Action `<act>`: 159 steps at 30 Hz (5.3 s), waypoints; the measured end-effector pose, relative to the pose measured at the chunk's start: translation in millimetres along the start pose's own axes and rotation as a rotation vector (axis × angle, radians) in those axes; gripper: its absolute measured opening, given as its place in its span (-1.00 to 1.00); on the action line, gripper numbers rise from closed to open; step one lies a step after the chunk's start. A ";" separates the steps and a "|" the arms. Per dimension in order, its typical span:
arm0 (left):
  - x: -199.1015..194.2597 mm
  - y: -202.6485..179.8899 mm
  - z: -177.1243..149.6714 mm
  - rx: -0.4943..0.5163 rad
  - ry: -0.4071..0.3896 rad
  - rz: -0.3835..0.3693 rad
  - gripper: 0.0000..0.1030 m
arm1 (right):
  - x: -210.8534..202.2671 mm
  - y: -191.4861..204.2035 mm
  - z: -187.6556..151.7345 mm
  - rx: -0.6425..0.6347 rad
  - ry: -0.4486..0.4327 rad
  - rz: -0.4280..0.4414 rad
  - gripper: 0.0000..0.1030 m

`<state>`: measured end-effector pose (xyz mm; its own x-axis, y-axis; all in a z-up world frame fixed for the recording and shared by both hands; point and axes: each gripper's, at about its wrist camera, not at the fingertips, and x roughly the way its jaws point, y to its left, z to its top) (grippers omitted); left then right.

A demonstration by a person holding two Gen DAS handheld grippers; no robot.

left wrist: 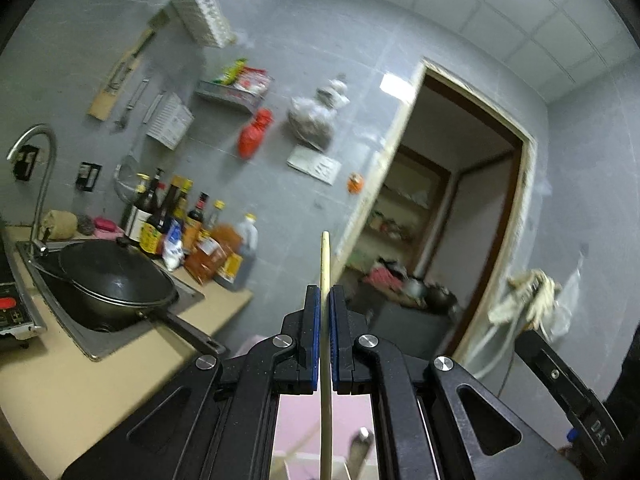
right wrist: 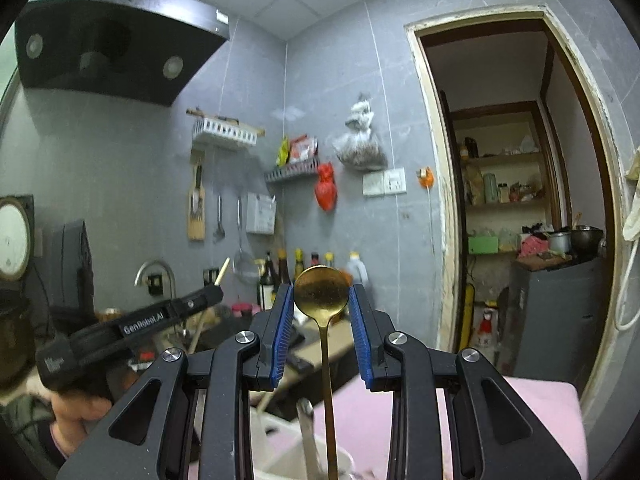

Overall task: Organize utensils
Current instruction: 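Lower the chopstick and gold spoon over the white basket, then drop the chopstick and gold spoon into the basket by opening both grippers, then move both grippers back over the last two wooden chopsticks on the cloth, then grasp a wooden chopstick with the right gripper while the left gripper grasps the other chopstick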

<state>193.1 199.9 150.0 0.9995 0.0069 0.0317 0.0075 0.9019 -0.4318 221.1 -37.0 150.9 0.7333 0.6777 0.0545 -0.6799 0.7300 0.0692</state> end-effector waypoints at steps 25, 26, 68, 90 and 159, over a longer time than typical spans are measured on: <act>-4.1 21.2 -39.3 0.016 -0.249 0.153 -0.95 | 44.5 -10.4 -73.2 0.058 0.035 -0.092 -0.50; -4.0 21.7 -41.3 0.016 -0.251 0.153 -0.95 | 44.8 -9.1 -74.5 0.049 0.038 -0.100 -0.50; -40.2 -31.9 -66.7 0.213 0.118 0.048 0.57 | -17.7 -27.5 -61.0 -0.001 0.076 -0.217 0.87; -34.0 -102.1 -161.8 0.310 0.519 -0.098 0.80 | -124.3 -87.0 -92.8 -0.043 0.358 -0.391 1.00; 41.8 -132.4 -255.6 0.309 1.144 -0.143 -0.95 | -149.2 -100.8 -172.7 -0.012 0.872 -0.375 -0.93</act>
<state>241.9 -29.6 -21.9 0.4393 -0.3494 -0.8276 0.2697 0.9301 -0.2495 178.9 -196.6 -36.2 0.6431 0.2216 -0.7330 -0.4043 0.9112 -0.0793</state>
